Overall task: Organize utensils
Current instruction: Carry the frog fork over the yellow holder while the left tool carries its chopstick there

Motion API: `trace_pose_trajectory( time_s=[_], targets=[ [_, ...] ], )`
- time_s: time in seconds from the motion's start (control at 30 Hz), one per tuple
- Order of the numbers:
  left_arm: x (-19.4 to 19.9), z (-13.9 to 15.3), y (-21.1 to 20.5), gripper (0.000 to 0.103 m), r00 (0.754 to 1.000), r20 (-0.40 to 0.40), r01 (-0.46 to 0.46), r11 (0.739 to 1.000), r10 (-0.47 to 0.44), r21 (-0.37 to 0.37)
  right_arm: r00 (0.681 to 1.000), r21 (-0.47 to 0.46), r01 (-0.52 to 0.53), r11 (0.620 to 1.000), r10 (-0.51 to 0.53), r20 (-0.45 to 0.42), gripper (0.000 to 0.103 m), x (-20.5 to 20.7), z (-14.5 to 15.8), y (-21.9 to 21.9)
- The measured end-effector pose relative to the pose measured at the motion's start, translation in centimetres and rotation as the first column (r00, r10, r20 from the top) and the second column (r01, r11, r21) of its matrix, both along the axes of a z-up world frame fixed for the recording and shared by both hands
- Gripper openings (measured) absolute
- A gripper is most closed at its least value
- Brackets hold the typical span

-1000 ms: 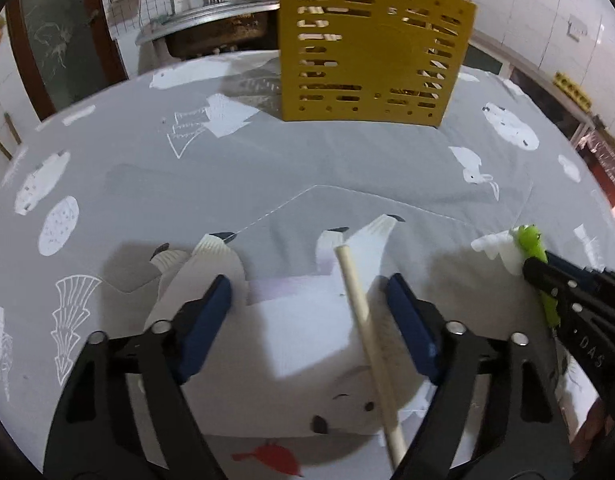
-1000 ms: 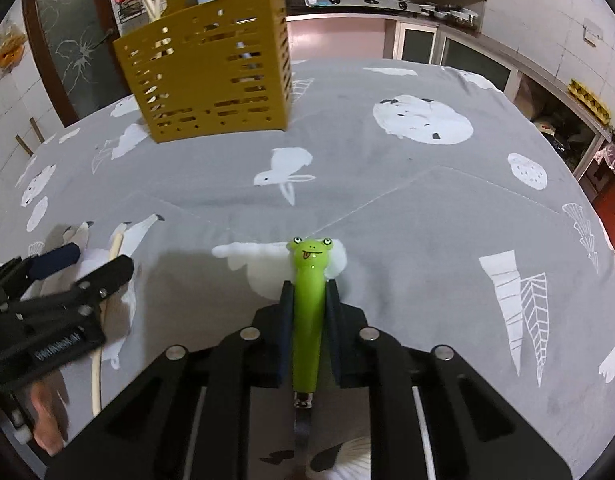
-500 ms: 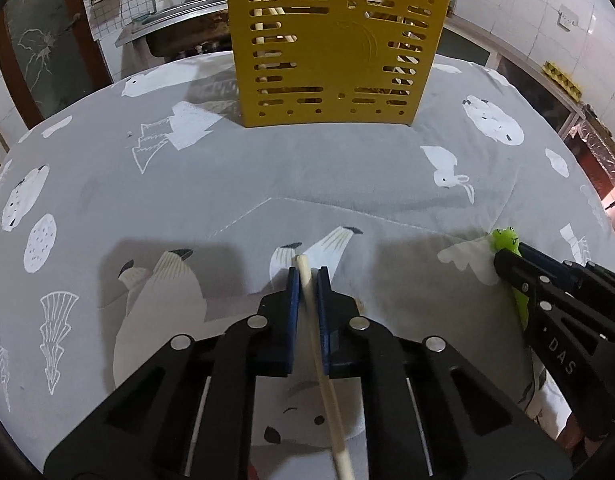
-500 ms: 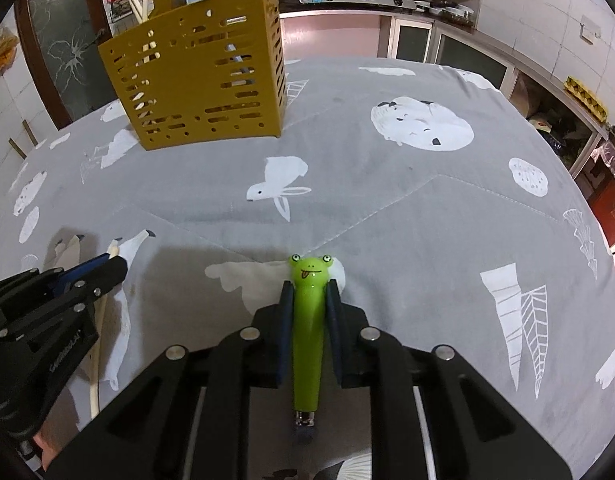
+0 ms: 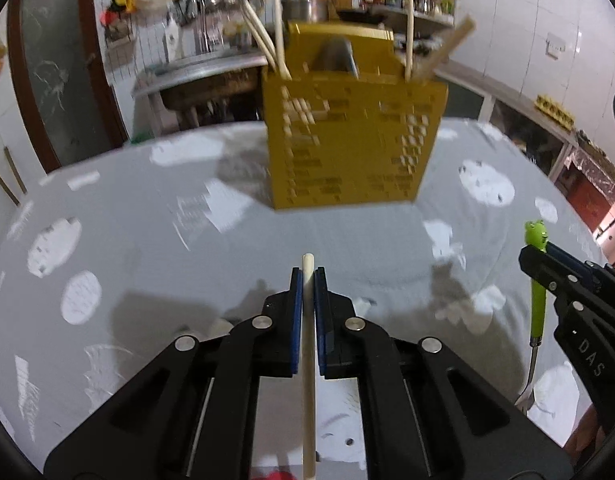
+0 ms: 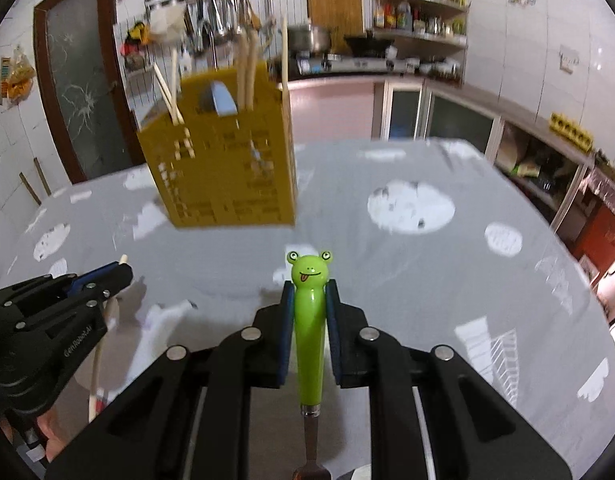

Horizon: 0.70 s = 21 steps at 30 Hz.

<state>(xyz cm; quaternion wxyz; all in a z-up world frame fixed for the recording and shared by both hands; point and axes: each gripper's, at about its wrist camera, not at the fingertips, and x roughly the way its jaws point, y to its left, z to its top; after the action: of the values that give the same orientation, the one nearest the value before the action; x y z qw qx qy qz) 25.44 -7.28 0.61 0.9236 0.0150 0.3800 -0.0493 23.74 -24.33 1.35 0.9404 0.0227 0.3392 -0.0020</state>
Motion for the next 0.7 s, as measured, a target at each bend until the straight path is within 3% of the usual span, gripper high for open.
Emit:
trace_pose_trajectory(
  time_s=[0.17, 0.37, 0.7],
  targets=[
    [-0.8, 2.6, 1.4, 0.005, 0.992, 0.129, -0.019, 1.0, 0.018, 0.009, 0.995, -0.012, 0.021, 1.0, -0.02, 0.096, 0.016, -0.4, 2.0, 0.2],
    [-1.0, 4.9, 3.0, 0.005, 0.976, 0.218, -0.024, 1.0, 0.025, -0.01, 0.984, -0.009, 0.032, 0.999, -0.03, 0.177, 0.016, -0.6, 3.7, 0.3],
    [-1.4, 6.3, 5.2, 0.005, 0.951, 0.306, -0.032, 0.997, 0.053, -0.073, 0.964, -0.009, 0.026, 1.0, -0.023, 0.264, 0.016, -1.1, 5.0, 0.7]
  ],
)
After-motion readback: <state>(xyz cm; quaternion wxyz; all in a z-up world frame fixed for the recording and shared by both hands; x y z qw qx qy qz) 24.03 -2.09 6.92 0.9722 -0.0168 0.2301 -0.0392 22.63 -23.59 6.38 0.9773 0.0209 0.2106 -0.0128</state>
